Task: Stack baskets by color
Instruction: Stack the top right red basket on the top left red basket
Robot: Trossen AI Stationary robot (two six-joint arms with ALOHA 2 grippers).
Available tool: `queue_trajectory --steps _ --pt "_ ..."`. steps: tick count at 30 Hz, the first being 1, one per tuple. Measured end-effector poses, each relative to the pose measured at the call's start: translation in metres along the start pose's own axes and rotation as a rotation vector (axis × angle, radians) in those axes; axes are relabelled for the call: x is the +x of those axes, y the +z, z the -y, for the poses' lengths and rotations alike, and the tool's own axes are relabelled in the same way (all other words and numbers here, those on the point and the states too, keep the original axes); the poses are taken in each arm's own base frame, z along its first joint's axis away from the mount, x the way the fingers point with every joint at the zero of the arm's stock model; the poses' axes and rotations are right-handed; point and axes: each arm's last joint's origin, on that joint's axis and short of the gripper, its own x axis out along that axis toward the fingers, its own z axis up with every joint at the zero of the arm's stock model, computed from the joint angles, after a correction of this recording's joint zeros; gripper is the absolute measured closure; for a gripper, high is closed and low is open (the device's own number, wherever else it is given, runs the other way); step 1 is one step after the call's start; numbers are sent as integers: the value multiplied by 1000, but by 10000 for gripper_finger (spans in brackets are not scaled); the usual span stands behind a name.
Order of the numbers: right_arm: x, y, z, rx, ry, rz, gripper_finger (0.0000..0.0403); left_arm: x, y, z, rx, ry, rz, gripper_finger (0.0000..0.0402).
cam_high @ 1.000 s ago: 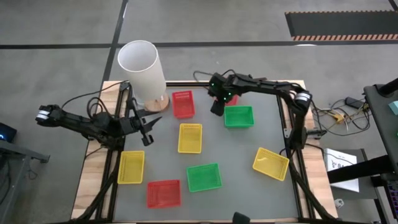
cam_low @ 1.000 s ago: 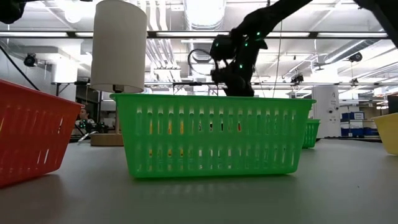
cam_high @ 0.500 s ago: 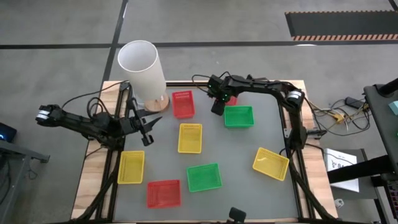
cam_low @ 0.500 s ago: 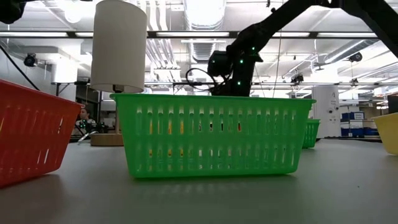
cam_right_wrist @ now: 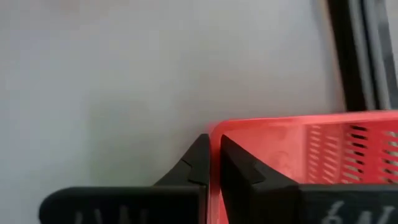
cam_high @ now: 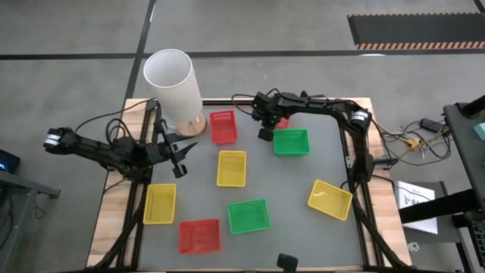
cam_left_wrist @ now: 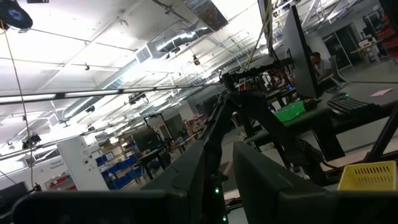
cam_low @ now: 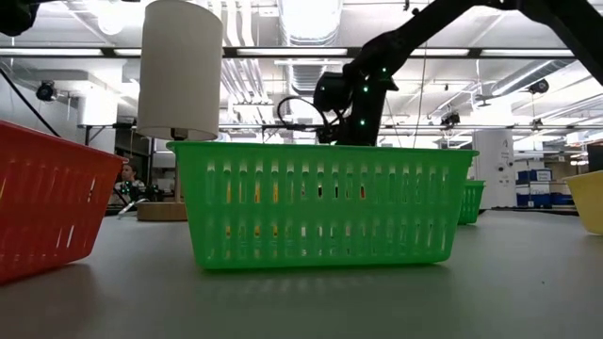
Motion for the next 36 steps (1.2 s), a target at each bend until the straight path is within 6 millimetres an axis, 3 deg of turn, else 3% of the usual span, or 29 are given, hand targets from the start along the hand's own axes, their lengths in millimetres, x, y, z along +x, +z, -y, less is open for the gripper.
queue_trajectory --steps 9,14,22,30,36 --pt "-36 16 -15 -98 -124 45 392 0 1 -1 -4 10 13 331" --pt "-58 33 -45 -225 -225 93 392 0 2 -1 -7 13 18 331" --pt "-87 57 -89 -338 -210 290 392 0 2 -1 -8 14 19 331" --pt "-93 77 -100 -295 -73 539 392 0 4 -3 -17 26 35 331" --pt "-65 89 -107 -308 -27 588 392 0 3 -2 -18 25 36 331"
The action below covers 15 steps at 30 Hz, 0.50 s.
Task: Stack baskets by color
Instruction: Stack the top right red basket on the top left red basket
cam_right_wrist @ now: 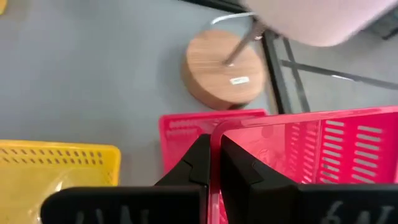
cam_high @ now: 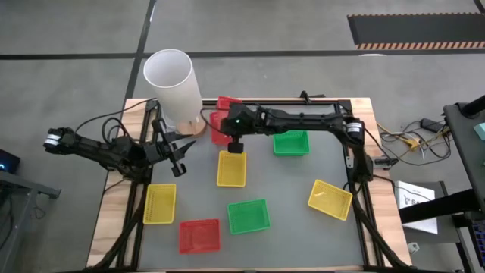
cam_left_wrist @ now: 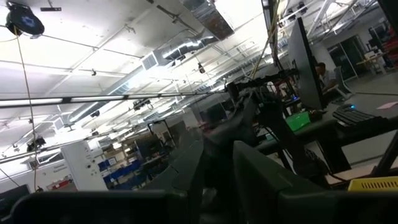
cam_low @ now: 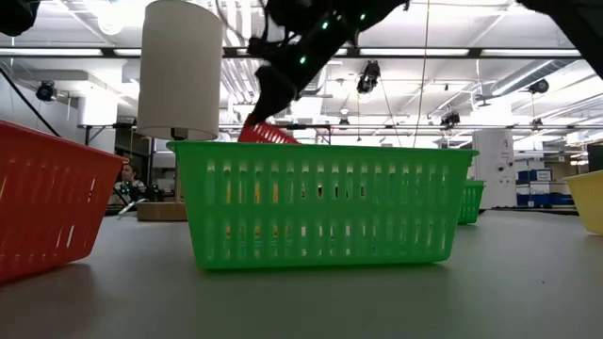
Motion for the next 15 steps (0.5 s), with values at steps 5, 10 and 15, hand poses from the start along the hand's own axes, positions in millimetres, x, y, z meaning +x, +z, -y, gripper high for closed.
queue_trajectory --steps 5,10,15 --pt "28 -10 -6 -12 -2 -11 392 0 0 0 1 -1 -2 331" --pt "46 -20 -10 -20 1 -40 392 0 0 0 1 -1 -2 331" --pt "53 -25 -12 -16 10 -61 370 0 0 0 2 -1 -2 331"
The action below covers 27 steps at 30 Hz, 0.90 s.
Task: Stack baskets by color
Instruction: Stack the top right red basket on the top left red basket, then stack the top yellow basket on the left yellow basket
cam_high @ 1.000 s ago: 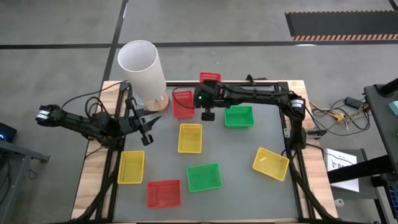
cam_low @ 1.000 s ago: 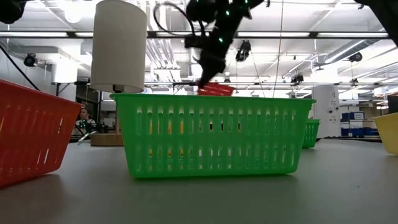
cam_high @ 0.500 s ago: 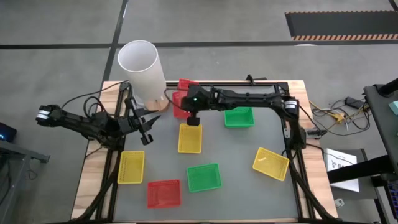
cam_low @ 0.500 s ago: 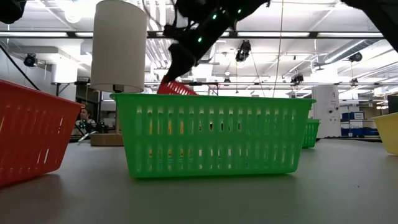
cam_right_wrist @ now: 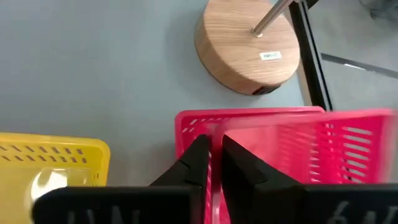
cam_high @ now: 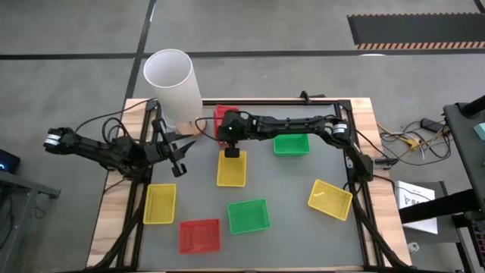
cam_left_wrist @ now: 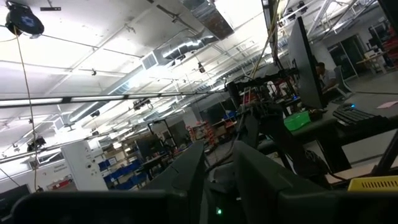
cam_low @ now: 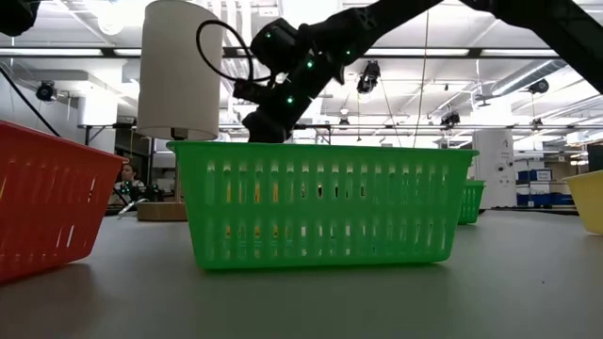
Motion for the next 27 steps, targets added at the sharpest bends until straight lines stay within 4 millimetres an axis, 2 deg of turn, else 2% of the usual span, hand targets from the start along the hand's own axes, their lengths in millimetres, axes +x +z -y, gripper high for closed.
queue_trajectory --steps 6,10,14,19,22,27 --pt "4 -3 0 15 4 -9 322 0 0 0 0 0 0 331" --pt "-6 2 4 25 -3 8 297 0 0 0 0 0 0 331" --pt "-33 11 9 28 1 4 287 0 0 0 0 0 0 331" --pt "-80 12 7 83 62 -87 296 1 -1 2 -2 -6 -7 331" --pt "-107 9 -6 92 104 -103 313 3 -3 4 1 -14 -18 331" --pt "-142 -8 -49 71 153 5 349 12 -1 8 -71 -25 -30 331"
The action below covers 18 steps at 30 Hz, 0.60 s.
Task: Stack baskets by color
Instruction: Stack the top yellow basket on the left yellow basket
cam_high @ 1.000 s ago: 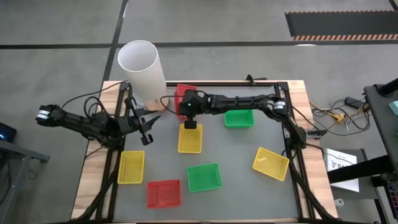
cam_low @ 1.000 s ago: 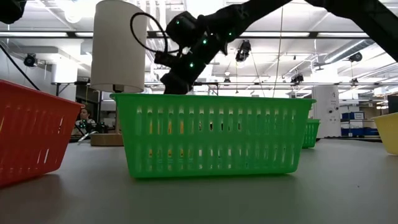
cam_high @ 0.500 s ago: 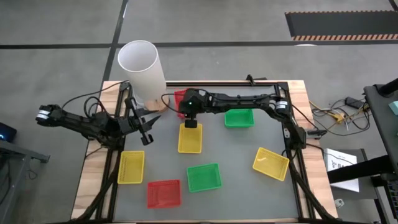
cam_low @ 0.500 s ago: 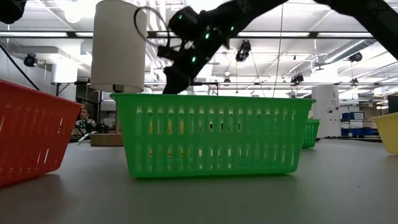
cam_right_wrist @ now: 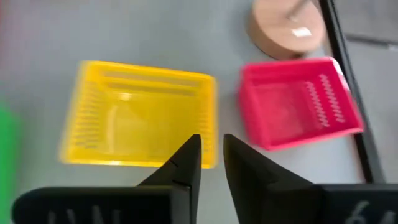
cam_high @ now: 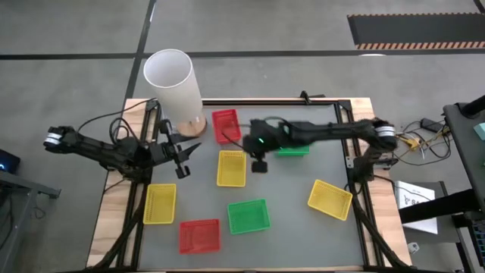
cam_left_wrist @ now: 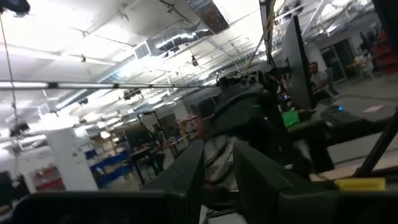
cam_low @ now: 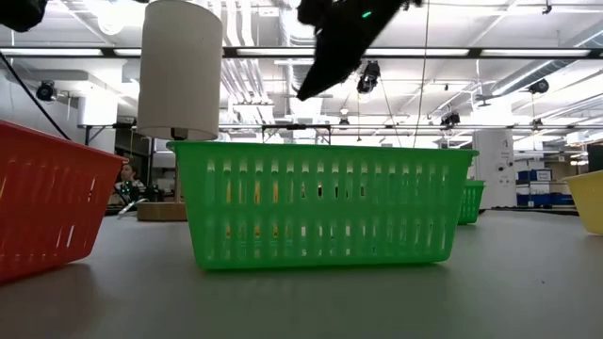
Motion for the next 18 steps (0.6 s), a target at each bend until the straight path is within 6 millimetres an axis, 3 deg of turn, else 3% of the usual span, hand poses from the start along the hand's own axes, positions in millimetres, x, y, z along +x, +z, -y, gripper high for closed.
queue_trajectory --steps 5,8,15,18 --pt "-18 -32 -46 -28 60 167 376 14 -1 8 -79 -24 -34 331" --pt "-25 -51 -64 -48 89 247 388 23 -7 17 -160 -41 -72 331" --pt "-51 -83 -77 -78 115 372 394 39 -46 51 -380 -97 -269 331" --pt "-62 -93 -75 -95 105 426 394 48 -52 62 -477 -105 -345 331"
